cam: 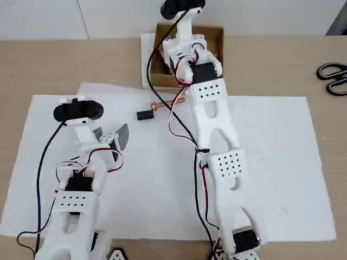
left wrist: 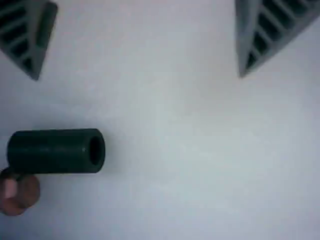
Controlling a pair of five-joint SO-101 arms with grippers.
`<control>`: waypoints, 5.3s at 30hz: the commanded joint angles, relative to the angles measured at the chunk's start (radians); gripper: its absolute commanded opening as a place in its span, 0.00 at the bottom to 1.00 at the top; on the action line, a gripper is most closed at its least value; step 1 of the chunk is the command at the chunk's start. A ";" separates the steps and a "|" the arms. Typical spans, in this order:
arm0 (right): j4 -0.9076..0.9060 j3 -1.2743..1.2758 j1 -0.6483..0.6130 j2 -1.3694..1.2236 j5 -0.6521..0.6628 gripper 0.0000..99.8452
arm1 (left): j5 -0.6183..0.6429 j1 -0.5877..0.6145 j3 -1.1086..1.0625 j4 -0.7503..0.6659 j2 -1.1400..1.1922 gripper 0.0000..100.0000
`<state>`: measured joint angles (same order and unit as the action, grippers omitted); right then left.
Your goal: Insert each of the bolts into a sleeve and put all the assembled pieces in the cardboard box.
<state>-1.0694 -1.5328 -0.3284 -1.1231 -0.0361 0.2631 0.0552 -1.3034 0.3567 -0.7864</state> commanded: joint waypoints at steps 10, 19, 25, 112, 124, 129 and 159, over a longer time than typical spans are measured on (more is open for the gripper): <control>-0.610 -0.057 -0.104 0.156 0.029 0.17 | 0.003 0.041 0.008 -0.017 -0.023 0.24; -0.664 -0.049 -0.239 0.147 0.029 0.17 | 0.003 0.043 0.008 -0.018 -0.023 0.24; -0.657 -0.051 -0.239 0.147 0.029 0.17 | 0.003 0.043 0.008 -0.020 -0.023 0.24; -0.108 2.015 0.085 1.764 0.589 0.17 | -0.068 -0.023 -0.211 0.169 -0.661 0.24; -0.044 2.199 0.196 1.774 0.582 0.17 | -0.064 -0.025 -0.234 0.167 -0.661 0.24; -0.050 2.182 0.200 1.774 0.578 0.17 | -0.063 -0.025 -0.285 0.167 -0.661 0.24; 0.030 1.754 0.096 1.529 0.411 0.17 | -0.060 0.247 -0.283 0.175 -0.661 0.24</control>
<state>-1.0203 0.3606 -0.1780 0.5416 0.3859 0.2064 0.2578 -1.5965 0.5485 -1.4339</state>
